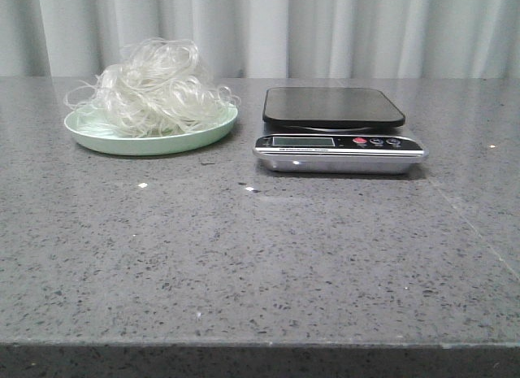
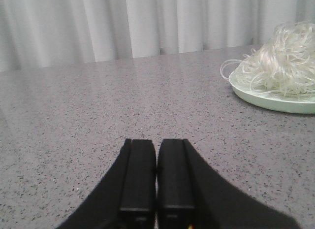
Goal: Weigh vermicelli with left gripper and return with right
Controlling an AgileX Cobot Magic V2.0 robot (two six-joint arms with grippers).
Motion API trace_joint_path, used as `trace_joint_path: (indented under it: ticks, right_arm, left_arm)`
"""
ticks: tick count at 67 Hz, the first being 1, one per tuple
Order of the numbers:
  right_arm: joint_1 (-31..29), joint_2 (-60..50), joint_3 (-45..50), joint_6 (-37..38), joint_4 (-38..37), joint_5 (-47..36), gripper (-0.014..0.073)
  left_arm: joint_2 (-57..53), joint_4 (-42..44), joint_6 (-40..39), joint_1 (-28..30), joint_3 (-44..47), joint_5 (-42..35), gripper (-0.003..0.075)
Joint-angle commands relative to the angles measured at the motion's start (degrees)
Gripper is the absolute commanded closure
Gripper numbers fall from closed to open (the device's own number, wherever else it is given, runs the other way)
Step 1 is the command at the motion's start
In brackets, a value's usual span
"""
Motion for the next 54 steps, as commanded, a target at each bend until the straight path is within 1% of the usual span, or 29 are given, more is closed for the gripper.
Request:
trace_joint_path:
  ticks: [1, 45, 54]
  right_arm:
    - [-0.2, 0.7, -1.5, -0.6, -0.4, -4.1, 0.0443]
    - [-0.2, 0.7, -1.5, -0.6, -0.4, -4.1, 0.0443]
    - [-0.2, 0.6, -0.2, -0.6, -0.4, -2.2, 0.0443]
  left_arm:
    - [-1.1, -0.5, -0.1, 0.0, 0.4, -5.0, 0.0584]
    - [-1.1, -0.5, -0.1, 0.0, 0.4, -5.0, 0.0584]
    - [-1.1, -0.5, -0.1, 0.0, 0.4, -5.0, 0.0584]
